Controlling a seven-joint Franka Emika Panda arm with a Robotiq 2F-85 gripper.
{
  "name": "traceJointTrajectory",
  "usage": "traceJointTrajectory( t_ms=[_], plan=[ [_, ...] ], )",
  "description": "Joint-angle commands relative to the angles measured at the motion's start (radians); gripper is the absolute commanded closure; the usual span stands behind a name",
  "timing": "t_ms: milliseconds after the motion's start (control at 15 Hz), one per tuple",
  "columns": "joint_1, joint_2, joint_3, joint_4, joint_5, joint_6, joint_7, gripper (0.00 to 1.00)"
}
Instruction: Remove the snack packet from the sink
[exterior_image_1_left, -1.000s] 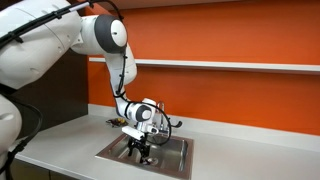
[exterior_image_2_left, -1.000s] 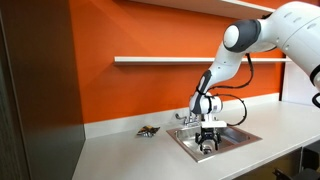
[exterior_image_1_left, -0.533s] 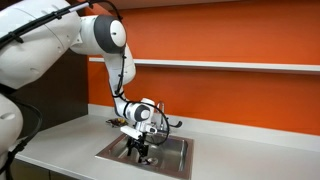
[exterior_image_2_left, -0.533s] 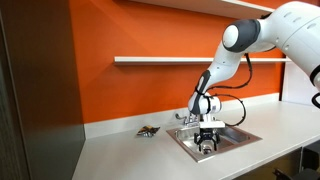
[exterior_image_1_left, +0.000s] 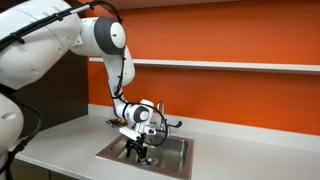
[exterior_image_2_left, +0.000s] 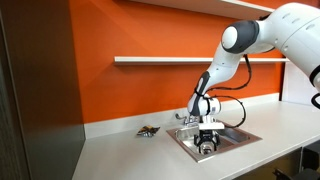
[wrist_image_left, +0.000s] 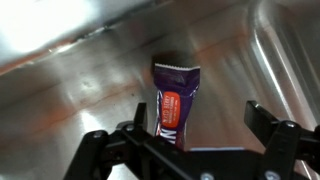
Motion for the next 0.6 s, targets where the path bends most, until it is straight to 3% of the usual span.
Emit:
traceJointTrajectory(
  t_ms=[0, 533],
  plan=[
    [0.003, 0.006, 0.0, 0.004, 0.003, -0.004, 0.027, 0.0],
    [-0.002, 0.026, 0.002, 0.009, 0.009, -0.001, 0.03, 0.0]
  ],
)
